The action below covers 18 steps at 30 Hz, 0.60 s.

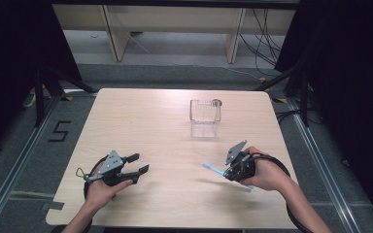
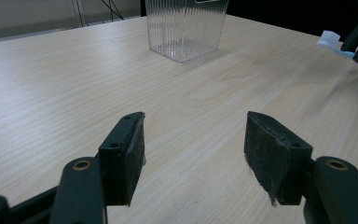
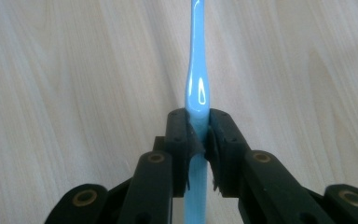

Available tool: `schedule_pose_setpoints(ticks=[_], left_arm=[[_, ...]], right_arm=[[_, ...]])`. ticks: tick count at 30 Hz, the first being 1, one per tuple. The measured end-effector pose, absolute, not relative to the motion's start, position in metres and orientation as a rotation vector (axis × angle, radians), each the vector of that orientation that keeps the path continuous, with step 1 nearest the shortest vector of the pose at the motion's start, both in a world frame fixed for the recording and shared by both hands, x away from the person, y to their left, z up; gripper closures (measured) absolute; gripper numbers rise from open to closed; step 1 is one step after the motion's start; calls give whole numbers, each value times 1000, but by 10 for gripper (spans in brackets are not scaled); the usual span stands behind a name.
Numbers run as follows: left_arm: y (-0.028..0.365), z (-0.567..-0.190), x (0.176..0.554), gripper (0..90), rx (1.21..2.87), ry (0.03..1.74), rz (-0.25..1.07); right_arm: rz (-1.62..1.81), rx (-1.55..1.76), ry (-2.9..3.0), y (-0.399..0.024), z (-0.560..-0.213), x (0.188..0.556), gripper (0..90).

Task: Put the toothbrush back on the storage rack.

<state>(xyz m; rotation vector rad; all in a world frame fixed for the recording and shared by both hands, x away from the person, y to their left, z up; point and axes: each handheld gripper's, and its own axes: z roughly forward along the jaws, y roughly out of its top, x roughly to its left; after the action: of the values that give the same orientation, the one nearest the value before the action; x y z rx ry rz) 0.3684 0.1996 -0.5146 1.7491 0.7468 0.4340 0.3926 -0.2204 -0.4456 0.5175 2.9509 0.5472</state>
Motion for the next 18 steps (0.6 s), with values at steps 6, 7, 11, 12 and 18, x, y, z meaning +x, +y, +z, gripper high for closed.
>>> schedule_pose_setpoints(ticks=[6, 7, 11, 12, 18], left_arm=[[200, -514, 368, 378, 1759, 756, 439], [200, -514, 368, 378, 1760, 756, 440], [200, -515, 368, 378, 1748, 749, 436], [200, -515, 368, 378, 1748, 749, 435], [200, -515, 368, 378, 1744, 751, 437]], right_arm=[[650, 592, 2887, -227, -443, 393, 790], [658, 616, 2882, -228, -442, 392, 791], [706, 670, 2816, -232, -441, 393, 791], [717, 688, 2799, -233, -440, 393, 791], [814, 746, 2725, -238, -440, 394, 791]])
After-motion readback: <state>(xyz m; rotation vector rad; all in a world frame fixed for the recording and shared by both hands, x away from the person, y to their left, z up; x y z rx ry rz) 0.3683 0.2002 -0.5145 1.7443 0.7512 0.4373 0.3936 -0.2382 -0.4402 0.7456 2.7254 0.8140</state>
